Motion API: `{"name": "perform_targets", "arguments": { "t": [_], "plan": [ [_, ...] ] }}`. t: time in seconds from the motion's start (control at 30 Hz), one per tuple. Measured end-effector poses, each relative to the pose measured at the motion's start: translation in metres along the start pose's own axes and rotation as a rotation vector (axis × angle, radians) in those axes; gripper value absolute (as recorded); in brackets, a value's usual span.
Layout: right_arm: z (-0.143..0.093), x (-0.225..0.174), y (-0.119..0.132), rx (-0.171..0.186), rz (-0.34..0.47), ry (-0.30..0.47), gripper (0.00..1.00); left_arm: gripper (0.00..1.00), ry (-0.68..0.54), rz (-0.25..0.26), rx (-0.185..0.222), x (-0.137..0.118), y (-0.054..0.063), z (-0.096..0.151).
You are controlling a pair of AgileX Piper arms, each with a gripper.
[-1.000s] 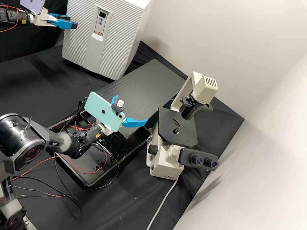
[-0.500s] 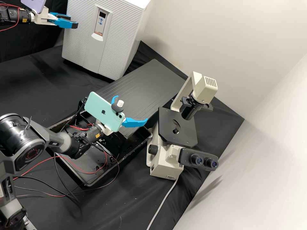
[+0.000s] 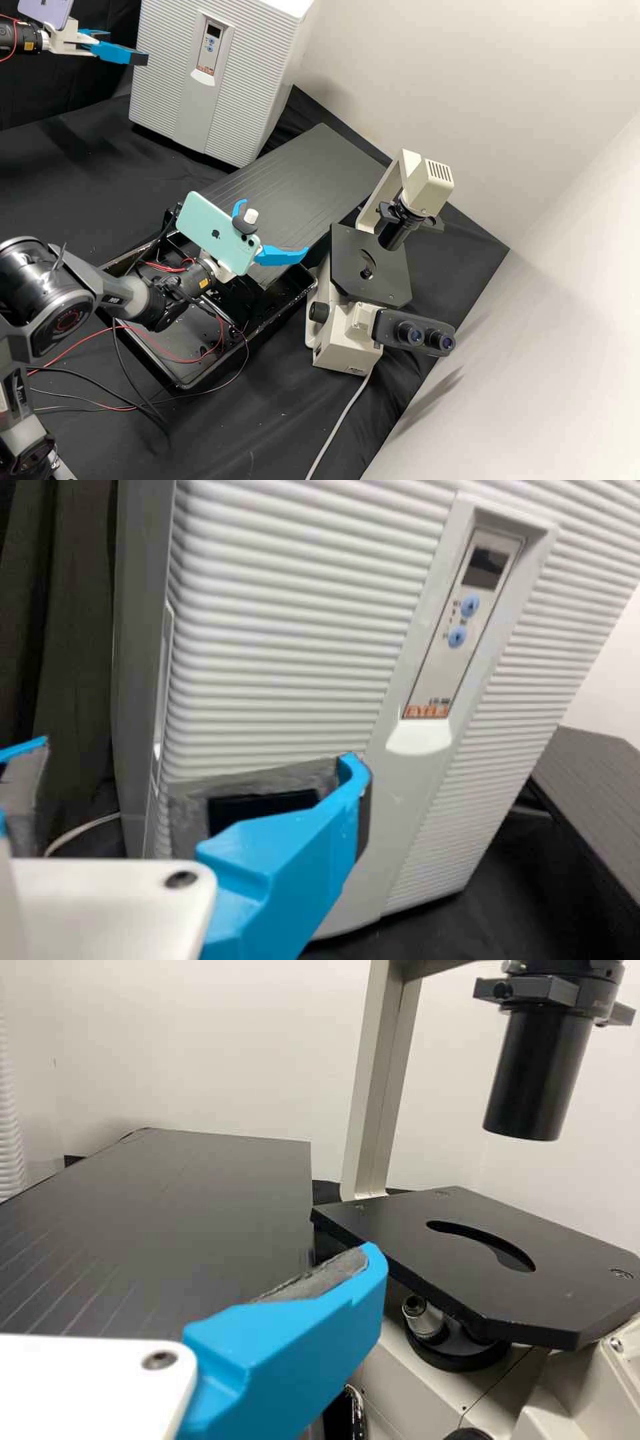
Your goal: Open the incubator door
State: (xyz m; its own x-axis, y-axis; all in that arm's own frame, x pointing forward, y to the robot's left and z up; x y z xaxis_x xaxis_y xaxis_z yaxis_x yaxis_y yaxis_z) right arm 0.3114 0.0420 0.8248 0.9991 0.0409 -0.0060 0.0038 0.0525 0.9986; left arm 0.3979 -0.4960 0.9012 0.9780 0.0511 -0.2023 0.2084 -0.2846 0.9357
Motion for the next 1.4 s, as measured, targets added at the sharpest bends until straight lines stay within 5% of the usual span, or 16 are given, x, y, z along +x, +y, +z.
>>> {"name": "perform_targets", "arguments": {
  "t": [0.2,0.53,0.83,1.4],
  "plan": [
    [0.000,0.000,0.000,0.000,0.000,0.000,1.00,1.00,0.001,-0.006,-0.001,-0.001,-0.002,0.000],
    [0.000,0.000,0.000,0.000,0.000,0.000,1.00,1.00,-0.045,0.052,0.006,0.009,0.019,0.014],
    [0.000,0.000,0.000,0.000,0.000,0.000,1.00,1.00,-0.090,0.061,0.074,0.023,0.030,0.025],
    [0.000,0.000,0.000,0.000,0.000,0.000,1.00,1.00,-0.104,0.036,0.099,0.063,0.028,0.023]
  ]
}}
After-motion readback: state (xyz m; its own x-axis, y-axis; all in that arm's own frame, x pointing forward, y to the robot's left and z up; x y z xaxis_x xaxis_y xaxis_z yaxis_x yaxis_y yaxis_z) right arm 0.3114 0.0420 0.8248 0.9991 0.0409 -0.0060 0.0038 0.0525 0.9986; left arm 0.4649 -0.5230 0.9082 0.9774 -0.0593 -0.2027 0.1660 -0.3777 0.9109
